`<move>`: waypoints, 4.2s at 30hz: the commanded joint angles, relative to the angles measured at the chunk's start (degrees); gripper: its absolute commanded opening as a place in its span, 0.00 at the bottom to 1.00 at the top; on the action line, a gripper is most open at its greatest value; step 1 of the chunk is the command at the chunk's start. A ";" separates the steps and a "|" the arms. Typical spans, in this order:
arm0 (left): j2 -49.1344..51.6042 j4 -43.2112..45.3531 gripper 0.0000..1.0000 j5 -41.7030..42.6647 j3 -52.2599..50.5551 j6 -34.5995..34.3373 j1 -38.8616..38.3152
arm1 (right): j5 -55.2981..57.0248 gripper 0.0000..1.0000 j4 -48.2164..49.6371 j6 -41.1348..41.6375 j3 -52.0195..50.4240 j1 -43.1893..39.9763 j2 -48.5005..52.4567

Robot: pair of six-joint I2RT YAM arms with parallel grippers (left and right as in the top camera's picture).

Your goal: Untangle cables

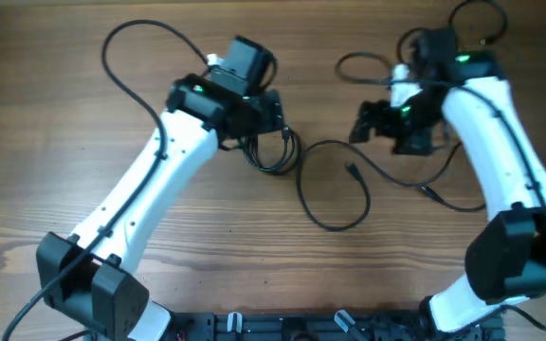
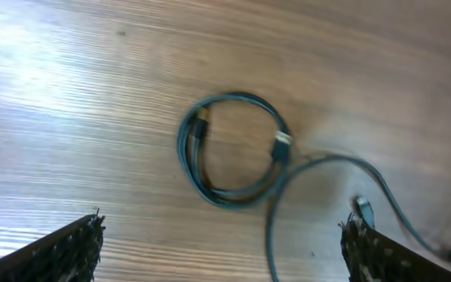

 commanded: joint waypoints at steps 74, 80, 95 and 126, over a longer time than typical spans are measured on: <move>0.50 -13.57 1.00 8.85 0.50 0.09 33.16 | 20.72 1.00 -0.50 14.40 10.27 -41.40 5.01; 0.50 -13.57 1.00 8.85 0.50 0.09 33.16 | 20.63 0.87 12.87 16.09 -2.64 -43.50 5.01; 0.50 -13.22 1.00 8.85 0.50 0.07 33.16 | 17.66 0.45 27.47 19.04 -11.87 -43.39 10.97; 0.50 -10.75 1.00 8.85 0.50 -0.11 33.16 | 36.81 0.11 21.44 17.62 14.08 -37.70 12.98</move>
